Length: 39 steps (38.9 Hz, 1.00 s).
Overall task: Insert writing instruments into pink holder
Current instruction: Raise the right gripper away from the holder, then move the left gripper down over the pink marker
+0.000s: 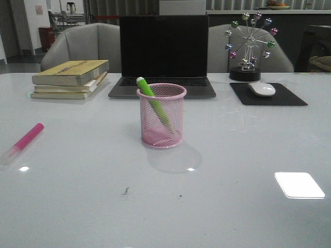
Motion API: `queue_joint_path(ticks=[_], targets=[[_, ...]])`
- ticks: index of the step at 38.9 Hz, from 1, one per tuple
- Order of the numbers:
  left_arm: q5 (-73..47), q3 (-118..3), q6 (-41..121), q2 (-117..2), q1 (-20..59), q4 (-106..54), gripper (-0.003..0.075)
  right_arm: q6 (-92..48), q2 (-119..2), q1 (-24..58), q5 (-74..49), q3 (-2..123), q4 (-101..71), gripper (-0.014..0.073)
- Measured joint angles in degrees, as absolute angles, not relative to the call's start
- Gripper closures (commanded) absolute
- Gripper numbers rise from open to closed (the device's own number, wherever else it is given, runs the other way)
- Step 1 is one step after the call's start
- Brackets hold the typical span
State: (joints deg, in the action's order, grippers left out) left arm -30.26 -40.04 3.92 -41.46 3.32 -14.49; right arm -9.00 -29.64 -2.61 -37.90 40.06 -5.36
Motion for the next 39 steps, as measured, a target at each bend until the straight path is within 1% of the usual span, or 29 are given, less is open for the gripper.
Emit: queue_joint_path(ticks=[10,39], targets=[[-30.3,-40.0,3.9,-41.5,3.3,-14.5,0.0627,-8.7,-23.9,-2.6,-38.5,34.9,-5.4,0.0217],[-30.3,-40.0,3.9,-41.5,3.3,-14.5,0.0627,-8.5,-23.5,-2.6,-38.6,34.8,-5.4,0.0217]])
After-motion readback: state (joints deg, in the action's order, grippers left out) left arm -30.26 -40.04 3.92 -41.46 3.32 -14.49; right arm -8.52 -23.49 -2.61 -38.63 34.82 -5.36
